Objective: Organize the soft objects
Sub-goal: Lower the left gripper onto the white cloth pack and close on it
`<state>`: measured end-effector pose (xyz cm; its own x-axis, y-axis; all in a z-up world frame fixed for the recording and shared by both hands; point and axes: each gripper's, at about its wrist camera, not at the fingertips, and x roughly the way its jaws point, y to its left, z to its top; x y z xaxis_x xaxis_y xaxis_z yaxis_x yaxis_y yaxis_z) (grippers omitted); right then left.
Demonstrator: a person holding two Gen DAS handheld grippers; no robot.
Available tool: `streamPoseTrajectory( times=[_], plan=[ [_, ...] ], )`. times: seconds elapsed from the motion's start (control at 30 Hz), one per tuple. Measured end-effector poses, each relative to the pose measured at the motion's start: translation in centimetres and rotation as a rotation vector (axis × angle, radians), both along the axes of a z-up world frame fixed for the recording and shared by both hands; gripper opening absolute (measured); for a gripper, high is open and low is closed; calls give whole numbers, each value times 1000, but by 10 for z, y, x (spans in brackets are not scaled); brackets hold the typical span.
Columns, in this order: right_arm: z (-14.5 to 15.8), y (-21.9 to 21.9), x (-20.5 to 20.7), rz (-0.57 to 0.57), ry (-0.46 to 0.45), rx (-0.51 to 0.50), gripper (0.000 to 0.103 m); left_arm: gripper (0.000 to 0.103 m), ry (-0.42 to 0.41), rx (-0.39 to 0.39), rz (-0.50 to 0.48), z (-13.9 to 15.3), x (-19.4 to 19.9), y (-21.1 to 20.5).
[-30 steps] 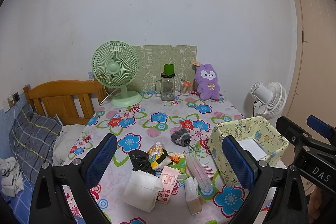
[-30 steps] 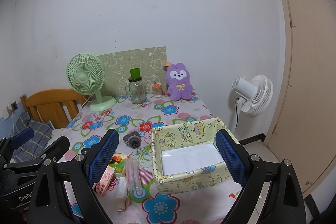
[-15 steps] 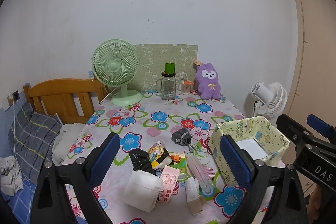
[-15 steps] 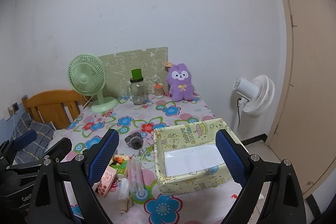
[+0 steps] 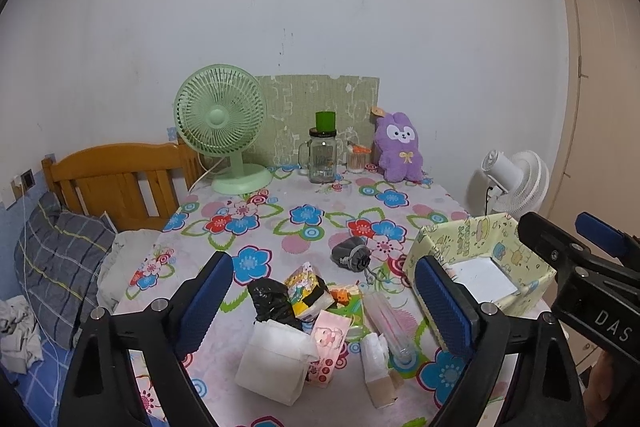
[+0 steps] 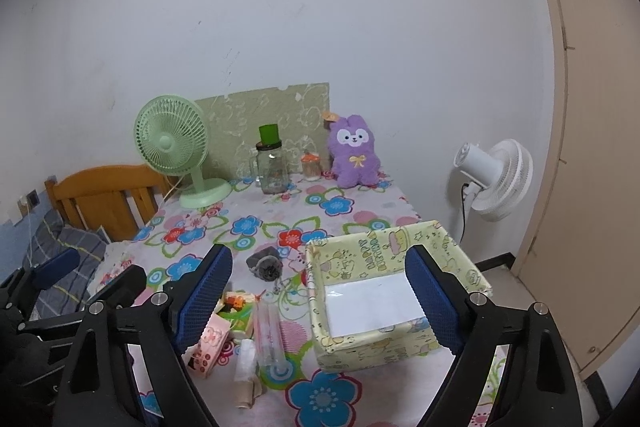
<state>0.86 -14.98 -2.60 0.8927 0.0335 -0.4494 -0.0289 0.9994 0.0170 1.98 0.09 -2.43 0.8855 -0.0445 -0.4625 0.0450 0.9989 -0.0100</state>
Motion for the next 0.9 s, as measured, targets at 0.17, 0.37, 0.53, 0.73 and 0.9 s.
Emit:
streamPoseTrajectory(
  times=[0.17,0.37,0.53,0.73,0.9],
  plan=[
    [-13,10,6,12,27,2,87,91,23,-6,-10,-17,5,7],
    [-35,21,14,27,55,10,87,90,59,-13,-23,-41,13,14],
    [-58,34,21,50,93,4,87,89,112,-14,-24,-66,20,21],
    [-86,42,30,60,138,28,85,88,163,-3,-32,-92,27,28],
    [-103,51,35,57,165,25,84,88,201,3,-57,-110,35,31]
  ],
)
